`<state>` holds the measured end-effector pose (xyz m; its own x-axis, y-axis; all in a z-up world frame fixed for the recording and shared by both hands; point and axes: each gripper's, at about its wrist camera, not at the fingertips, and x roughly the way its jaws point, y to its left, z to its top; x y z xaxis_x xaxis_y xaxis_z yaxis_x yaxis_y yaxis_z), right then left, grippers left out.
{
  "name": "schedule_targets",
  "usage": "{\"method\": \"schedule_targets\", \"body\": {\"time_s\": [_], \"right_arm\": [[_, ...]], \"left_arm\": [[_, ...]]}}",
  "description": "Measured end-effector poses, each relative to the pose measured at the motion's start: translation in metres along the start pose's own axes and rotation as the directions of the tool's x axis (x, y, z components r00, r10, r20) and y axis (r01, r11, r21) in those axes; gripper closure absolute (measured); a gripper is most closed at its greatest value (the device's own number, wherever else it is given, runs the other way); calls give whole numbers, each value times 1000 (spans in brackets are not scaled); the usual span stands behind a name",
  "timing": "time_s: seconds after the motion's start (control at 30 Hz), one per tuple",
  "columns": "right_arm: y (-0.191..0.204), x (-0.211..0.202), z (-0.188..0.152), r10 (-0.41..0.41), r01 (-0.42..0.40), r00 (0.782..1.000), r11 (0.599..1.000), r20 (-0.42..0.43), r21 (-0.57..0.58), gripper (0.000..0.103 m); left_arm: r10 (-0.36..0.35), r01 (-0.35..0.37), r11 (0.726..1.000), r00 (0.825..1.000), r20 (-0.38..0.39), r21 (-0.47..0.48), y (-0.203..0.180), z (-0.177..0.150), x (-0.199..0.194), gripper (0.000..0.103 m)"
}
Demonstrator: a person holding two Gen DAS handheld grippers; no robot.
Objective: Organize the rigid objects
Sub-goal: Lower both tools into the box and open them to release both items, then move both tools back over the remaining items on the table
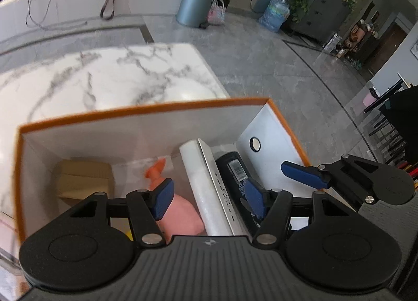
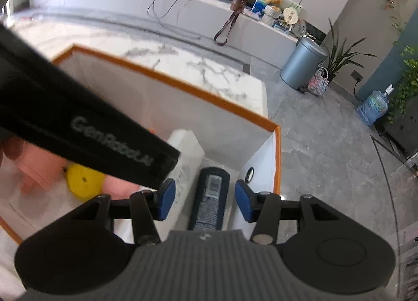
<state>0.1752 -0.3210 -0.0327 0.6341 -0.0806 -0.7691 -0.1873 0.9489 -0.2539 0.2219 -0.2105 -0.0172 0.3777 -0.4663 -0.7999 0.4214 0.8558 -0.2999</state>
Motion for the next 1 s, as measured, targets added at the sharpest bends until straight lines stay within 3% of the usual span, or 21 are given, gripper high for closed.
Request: {"method": "schedule_targets", "body": {"time_s": [0.23, 0.4, 0.7, 1.0], "right_arm": [[17, -36, 6, 78, -88, 993, 990, 94, 113, 51], [41, -59, 14, 149, -176, 975, 971, 167, 162, 51], [99, -88, 14, 293, -344, 926, 914, 236, 215, 52], [166, -95, -1, 401, -437, 893, 881, 203, 183, 55]], "left_arm": [[20, -23, 999, 997, 75, 42, 10, -10, -53, 31], [28, -29, 1000, 992, 120, 6, 32, -27, -95, 31], [107, -90, 988, 984, 141, -123, 90, -68, -156, 31], [143, -113, 943, 987, 74, -313, 144, -121, -162, 31]]}}
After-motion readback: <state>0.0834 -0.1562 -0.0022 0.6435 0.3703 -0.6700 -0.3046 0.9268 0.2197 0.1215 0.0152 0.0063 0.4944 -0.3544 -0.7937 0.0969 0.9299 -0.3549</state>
